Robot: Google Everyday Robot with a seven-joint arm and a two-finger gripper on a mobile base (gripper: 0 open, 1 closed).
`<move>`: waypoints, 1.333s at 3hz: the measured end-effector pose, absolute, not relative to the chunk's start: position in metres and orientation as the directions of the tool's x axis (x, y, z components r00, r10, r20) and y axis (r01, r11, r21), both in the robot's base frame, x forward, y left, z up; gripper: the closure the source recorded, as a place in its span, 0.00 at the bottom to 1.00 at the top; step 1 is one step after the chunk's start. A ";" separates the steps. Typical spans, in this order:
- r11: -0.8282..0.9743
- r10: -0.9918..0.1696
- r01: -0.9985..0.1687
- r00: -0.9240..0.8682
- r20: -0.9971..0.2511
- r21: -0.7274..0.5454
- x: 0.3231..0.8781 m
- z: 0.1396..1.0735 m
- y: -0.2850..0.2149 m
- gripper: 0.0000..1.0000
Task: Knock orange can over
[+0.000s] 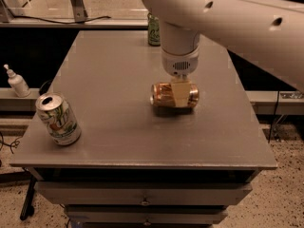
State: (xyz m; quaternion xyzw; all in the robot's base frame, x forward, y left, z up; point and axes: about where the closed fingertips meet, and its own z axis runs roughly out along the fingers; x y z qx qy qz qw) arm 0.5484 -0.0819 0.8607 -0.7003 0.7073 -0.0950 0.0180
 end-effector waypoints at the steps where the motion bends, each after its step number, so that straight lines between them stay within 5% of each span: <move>1: 0.038 -0.966 -0.975 -0.092 0.240 -0.221 0.565 0.855 -0.113 0.58; 3: 0.052 -0.945 -0.963 -0.133 0.299 -0.264 0.565 0.858 -0.126 0.13; 4: 0.049 -0.951 -0.960 -0.129 0.279 -0.276 0.559 0.867 -0.121 0.00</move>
Offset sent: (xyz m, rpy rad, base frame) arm 0.0214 -0.0580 -0.0053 -0.2664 -0.1067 -0.1305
